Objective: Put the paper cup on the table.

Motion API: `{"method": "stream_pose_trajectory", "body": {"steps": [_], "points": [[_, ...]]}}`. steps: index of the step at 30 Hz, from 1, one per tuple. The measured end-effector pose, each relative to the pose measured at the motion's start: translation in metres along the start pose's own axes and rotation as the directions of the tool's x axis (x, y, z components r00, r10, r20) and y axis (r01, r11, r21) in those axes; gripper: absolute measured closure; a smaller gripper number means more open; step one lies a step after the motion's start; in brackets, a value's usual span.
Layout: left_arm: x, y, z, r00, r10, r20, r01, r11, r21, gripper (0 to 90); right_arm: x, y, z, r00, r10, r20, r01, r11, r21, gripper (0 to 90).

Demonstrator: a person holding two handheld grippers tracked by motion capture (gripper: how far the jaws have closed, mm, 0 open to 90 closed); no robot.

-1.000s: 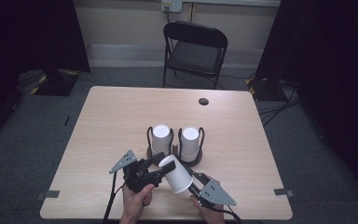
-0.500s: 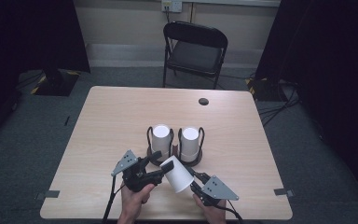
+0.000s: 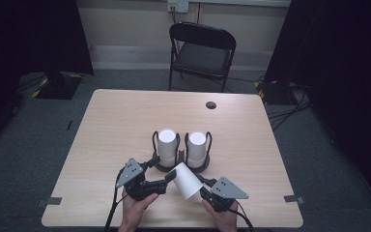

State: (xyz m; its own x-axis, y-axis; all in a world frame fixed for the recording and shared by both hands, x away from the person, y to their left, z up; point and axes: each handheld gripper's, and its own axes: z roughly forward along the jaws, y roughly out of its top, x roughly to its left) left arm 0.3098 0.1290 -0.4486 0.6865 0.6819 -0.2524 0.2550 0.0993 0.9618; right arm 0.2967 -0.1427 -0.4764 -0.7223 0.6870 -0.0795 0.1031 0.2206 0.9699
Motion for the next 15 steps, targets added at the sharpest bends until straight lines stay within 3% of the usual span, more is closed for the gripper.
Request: {"method": "stream_pose_trajectory", "body": {"steps": [1, 7, 11, 15], "points": [[0.0, 0.0, -0.001, 1.0, 0.002, -0.004, -0.002, 1.0, 0.0, 17.9, -0.001, 0.001, 0.0, 1.0, -0.001, -0.004, 0.001, 1.0, 0.006, 86.0], [0.001, -0.001, -0.006, 0.9946, 0.104, -0.01, -0.104, 0.9946, 0.001, 16.1, -0.005, 0.005, -0.003, 0.9994, 0.019, -0.028, -0.019, 0.999, 0.029, 86.1], [0.001, -0.002, -0.008, 0.9863, 0.165, -0.01, -0.164, 0.9857, 0.037, 15.8, -0.01, 0.008, -0.002, 0.9972, 0.043, -0.06, -0.039, 0.996, 0.077, 86.0], [0.002, -0.005, -0.008, 0.9826, 0.185, 0.01, -0.186, 0.9805, 0.065, 15.8, -0.014, 0.011, 0.0, 0.9931, 0.066, -0.097, -0.052, 0.988, 0.144, 86.0]]}}
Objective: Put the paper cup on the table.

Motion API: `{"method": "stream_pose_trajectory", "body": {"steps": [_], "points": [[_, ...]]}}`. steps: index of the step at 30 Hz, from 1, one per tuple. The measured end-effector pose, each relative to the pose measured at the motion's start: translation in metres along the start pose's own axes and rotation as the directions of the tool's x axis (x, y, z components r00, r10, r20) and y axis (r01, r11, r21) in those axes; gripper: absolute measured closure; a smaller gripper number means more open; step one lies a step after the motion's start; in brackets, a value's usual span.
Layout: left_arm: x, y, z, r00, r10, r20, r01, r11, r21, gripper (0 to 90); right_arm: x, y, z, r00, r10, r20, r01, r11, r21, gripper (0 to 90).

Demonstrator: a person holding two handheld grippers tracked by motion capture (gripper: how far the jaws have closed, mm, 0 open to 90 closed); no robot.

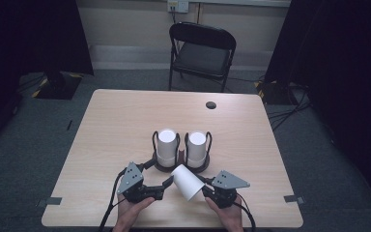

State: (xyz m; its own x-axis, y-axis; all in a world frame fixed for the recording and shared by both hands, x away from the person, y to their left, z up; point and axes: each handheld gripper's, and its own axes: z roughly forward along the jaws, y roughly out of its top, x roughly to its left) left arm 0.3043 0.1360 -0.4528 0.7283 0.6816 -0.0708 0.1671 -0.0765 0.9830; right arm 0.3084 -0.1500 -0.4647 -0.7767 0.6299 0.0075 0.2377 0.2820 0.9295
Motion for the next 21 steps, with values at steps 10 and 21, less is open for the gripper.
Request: {"method": "stream_pose_trajectory", "body": {"steps": [10, 21], "points": [[-0.003, -0.004, 0.002, 0.9956, 0.092, 0.016, -0.093, 0.9937, 0.063, 17.9, -0.008, 0.008, 0.0, 0.9992, 0.012, -0.038, -0.009, 0.996, 0.084, 86.0], [-0.02, -0.013, 0.007, 0.972, 0.228, 0.058, -0.233, 0.9665, 0.108, 15.7, -0.013, 0.02, 0.002, 0.9957, 0.017, -0.091, -0.001, 0.985, 0.174, 86.0]]}}
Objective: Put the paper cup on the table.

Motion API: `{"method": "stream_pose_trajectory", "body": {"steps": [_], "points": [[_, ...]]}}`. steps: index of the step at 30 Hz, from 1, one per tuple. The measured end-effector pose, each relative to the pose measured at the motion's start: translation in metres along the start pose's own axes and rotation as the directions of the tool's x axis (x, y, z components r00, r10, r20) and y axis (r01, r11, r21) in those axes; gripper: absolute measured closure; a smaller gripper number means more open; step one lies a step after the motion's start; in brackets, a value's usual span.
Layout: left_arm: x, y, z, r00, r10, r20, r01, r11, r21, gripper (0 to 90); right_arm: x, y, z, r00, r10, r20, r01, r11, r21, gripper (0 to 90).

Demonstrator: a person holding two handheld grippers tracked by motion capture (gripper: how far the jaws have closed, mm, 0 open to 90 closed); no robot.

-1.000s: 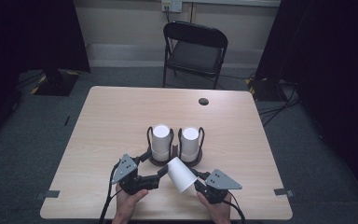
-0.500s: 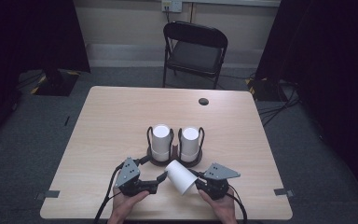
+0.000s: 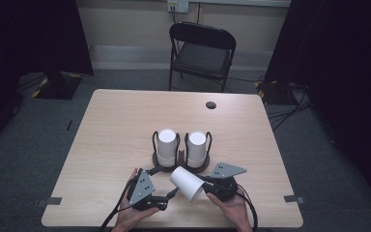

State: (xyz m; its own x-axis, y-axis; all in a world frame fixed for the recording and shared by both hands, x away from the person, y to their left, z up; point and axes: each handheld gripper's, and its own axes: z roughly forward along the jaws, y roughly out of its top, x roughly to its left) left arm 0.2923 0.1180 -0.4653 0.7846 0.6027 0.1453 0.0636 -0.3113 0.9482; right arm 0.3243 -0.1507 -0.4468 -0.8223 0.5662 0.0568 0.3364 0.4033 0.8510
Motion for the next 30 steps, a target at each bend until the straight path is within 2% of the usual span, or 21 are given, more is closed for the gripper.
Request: {"method": "stream_pose_trajectory", "body": {"steps": [4, 6, 10, 13, 16, 19, 22, 24, 25, 27, 28, 30], "points": [[-0.005, -0.001, 0.003, 0.9986, 0.043, 0.031, -0.044, 0.9989, 0.017, 15.6, -0.001, 0.003, 0.001, 0.9999, -0.004, -0.015, 0.004, 0.999, 0.038, 86.0], [-0.008, -0.002, 0.005, 0.9973, 0.057, 0.046, -0.057, 0.9983, 0.01, 15.5, -0.001, 0.005, 0.002, 0.9997, -0.013, -0.022, 0.014, 0.998, 0.057, 85.9], [-0.01, -0.003, 0.005, 0.9958, 0.077, 0.05, -0.078, 0.9966, 0.024, 15.5, -0.002, 0.007, 0.003, 0.9993, -0.016, -0.034, 0.018, 0.997, 0.079, 85.9], [-0.012, -0.003, 0.006, 0.9908, 0.116, 0.07, -0.119, 0.9924, 0.034, 15.5, -0.005, 0.012, 0.004, 0.9989, -0.012, -0.044, 0.018, 0.991, 0.133, 85.9], [-0.014, -0.002, 0.008, 0.9867, 0.148, 0.067, -0.152, 0.9867, 0.057, 15.5, -0.007, 0.016, 0.007, 0.9982, -0.011, -0.059, 0.021, 0.984, 0.178, 85.9], [-0.015, 0.001, 0.01, 0.9803, 0.183, 0.075, -0.188, 0.9797, 0.069, 15.6, -0.009, 0.02, 0.01, 0.997, -0.013, -0.076, 0.029, 0.977, 0.213, 85.9], [-0.016, 0.002, 0.011, 0.9766, 0.195, 0.091, -0.201, 0.9774, 0.065, 15.5, -0.01, 0.022, 0.012, 0.9961, -0.013, -0.087, 0.033, 0.972, 0.231, 85.9], [-0.017, 0.004, 0.012, 0.9704, 0.22, 0.099, -0.228, 0.9702, 0.081, 14.1, -0.009, 0.025, 0.015, 0.9953, -0.013, -0.096, 0.038, 0.965, 0.261, 85.9], [-0.018, 0.004, 0.013, 0.9649, 0.241, 0.103, -0.251, 0.964, 0.089, 13.3, -0.009, 0.026, 0.015, 0.9951, -0.015, -0.098, 0.041, 0.963, 0.265, 85.9], [-0.018, 0.004, 0.013, 0.9641, 0.244, 0.106, -0.253, 0.9632, 0.089, 13.4, -0.008, 0.026, 0.017, 0.9951, -0.019, -0.097, 0.045, 0.961, 0.273, 86.0], [-0.019, 0.005, 0.014, 0.957, 0.265, 0.117, -0.276, 0.9567, 0.091, 15.0, -0.009, 0.026, 0.017, 0.9955, -0.018, -0.093, 0.043, 0.961, 0.274, 86.2], [-0.022, 0.005, 0.017, 0.9498, 0.285, 0.129, -0.298, 0.9497, 0.097, 17.0, -0.009, 0.026, 0.018, 0.9952, -0.011, -0.097, 0.038, 0.959, 0.281, 86.7]]}}
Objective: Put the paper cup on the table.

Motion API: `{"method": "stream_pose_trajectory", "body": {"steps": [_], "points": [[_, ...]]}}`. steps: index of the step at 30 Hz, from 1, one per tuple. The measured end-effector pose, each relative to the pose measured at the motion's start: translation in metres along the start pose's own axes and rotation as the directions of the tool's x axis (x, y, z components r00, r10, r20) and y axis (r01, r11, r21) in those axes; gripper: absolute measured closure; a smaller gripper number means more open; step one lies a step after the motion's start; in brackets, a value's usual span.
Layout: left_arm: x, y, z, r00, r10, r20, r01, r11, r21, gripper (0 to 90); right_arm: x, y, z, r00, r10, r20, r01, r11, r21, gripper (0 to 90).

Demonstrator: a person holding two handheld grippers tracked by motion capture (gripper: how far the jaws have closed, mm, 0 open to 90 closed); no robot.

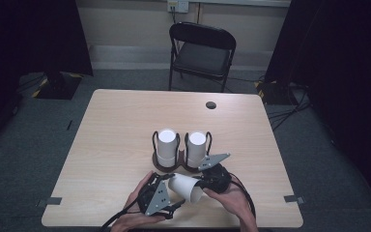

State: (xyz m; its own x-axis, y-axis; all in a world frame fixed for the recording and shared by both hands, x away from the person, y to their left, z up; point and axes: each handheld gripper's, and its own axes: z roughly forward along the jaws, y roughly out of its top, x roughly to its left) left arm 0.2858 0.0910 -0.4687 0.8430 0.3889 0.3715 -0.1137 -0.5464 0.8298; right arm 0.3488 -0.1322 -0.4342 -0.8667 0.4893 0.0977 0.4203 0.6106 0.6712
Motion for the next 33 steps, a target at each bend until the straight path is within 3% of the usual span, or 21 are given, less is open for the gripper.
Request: {"method": "stream_pose_trajectory", "body": {"steps": [7, 17, 20, 24, 28, 31, 33], "points": [[-0.008, 0.002, 0.014, 0.9998, 0.009, -0.018, -0.008, 0.9989, 0.046, 15.7, 0.001, 0.003, 0.003, 0.9999, -0.001, -0.011, 0.001, 1.0, -0.002, 88.6], [-0.011, 0.008, 0.019, 0.9984, 0.03, -0.048, -0.028, 0.9988, 0.04, 14.9, 0.005, 0.008, 0.008, 0.9997, 0.009, -0.021, -0.009, 1.0, -0.01, 88.9], [-0.012, 0.008, 0.02, 0.9993, 0.018, -0.033, -0.017, 0.9995, 0.026, 15.3, 0.005, 0.009, 0.011, 0.9993, 0.019, -0.032, -0.02, 1.0, -0.005, 89.0], [-0.017, 0.011, 0.022, 0.9976, 0.037, -0.059, -0.036, 0.9991, 0.024, 16.2, 0.007, 0.01, 0.017, 0.999, 0.013, -0.042, -0.013, 1.0, 0.013, 89.6], [-0.017, 0.011, 0.023, 0.9964, 0.032, -0.078, -0.031, 0.9993, 0.02, 16.9, 0.009, 0.011, 0.019, 0.9986, 0.017, -0.051, -0.016, 1.0, 0.01, 89.6], [-0.015, 0.009, 0.019, 0.9971, -0.003, -0.075, 0.003, 1.0, -0.007, 17.0, 0.009, 0.011, 0.018, 0.9986, 0.026, -0.045, -0.026, 1.0, 0.007, 89.4], [-0.014, 0.01, 0.019, 0.9978, 0.001, -0.066, -0.001, 0.9999, -0.01, 17.0, 0.009, 0.011, 0.019, 0.9983, 0.032, -0.048, -0.032, 0.999, 0.011, 89.2]]}}
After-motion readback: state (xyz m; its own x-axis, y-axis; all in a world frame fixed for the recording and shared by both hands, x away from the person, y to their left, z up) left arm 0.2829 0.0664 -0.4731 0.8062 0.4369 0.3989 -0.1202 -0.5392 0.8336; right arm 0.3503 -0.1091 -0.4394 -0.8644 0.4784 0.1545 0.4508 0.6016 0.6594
